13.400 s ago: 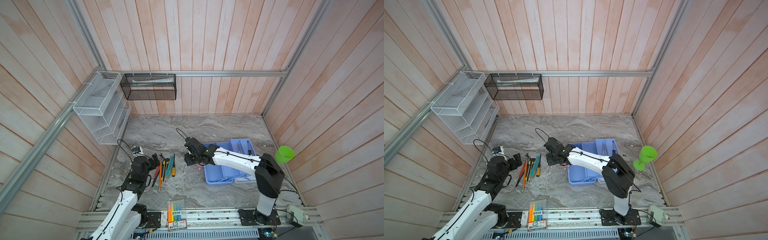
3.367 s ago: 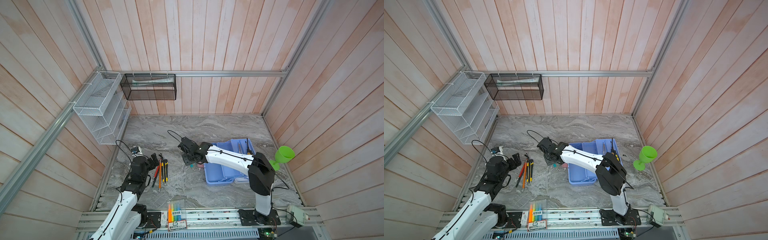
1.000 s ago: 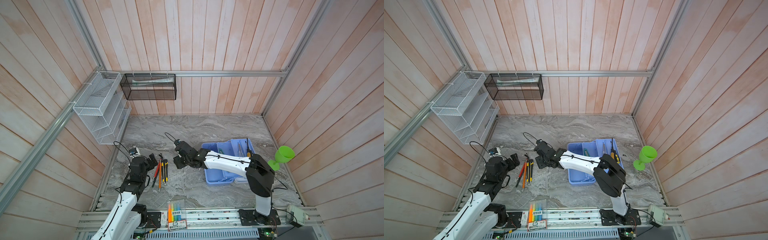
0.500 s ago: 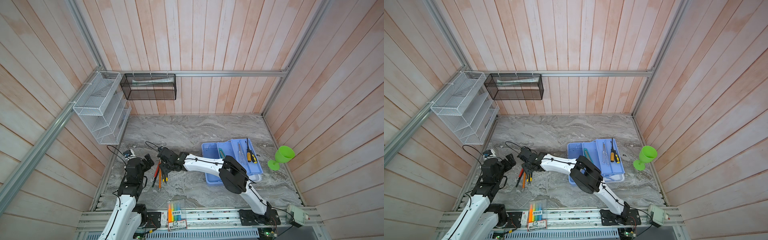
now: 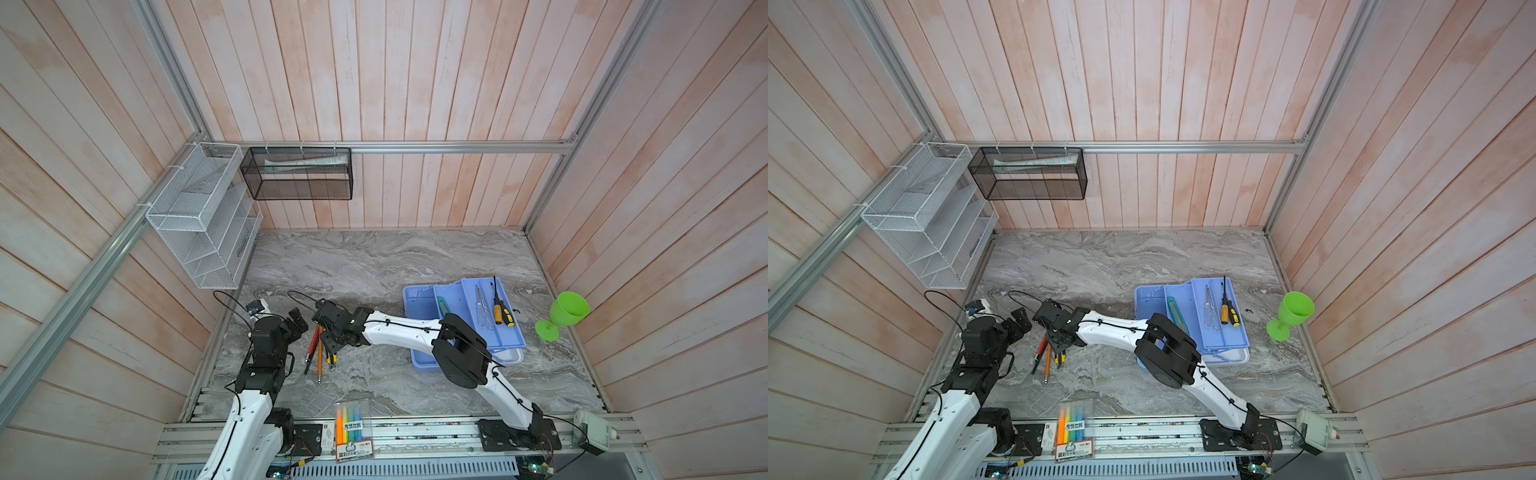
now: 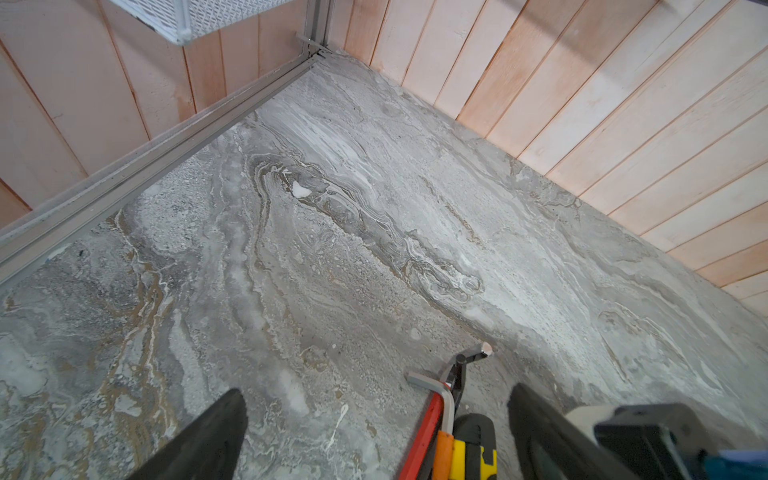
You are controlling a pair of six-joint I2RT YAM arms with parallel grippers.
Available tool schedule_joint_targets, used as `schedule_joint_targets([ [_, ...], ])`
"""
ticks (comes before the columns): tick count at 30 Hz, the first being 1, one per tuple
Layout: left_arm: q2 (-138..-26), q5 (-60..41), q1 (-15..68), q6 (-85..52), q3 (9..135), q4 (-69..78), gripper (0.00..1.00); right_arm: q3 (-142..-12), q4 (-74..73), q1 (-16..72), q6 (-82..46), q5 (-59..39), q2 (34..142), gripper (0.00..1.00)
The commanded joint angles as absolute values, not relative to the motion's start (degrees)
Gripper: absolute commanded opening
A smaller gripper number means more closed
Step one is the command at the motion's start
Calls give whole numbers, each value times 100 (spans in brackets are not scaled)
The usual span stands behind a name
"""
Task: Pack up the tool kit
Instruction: 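Lower the right gripper onto the yellow-and-black box cutter and grasp it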
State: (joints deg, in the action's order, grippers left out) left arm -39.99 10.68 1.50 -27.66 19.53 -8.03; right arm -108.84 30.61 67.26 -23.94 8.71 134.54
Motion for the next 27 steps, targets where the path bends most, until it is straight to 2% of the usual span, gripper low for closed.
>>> schedule_joint_targets([
  [1,-3932,987,117,-2797,1843,-832,100,-10606,3731,6690,-2303,1252,13239,61],
  [7,-3949,952,118,-2778,1837,-805,100,-9593,3026,6575,-2217,1112,12250,61],
  [12,-3985,907,115,-2755,1837,-781,100,-9309,2487,6557,-2112,644,11918,62],
  [17,-3982,911,115,-2758,1841,-780,100,-9563,2521,6561,-1787,307,12268,64],
  [27,-3980,915,111,-2766,1837,-784,100,-10519,3139,6653,-1998,768,13098,65],
])
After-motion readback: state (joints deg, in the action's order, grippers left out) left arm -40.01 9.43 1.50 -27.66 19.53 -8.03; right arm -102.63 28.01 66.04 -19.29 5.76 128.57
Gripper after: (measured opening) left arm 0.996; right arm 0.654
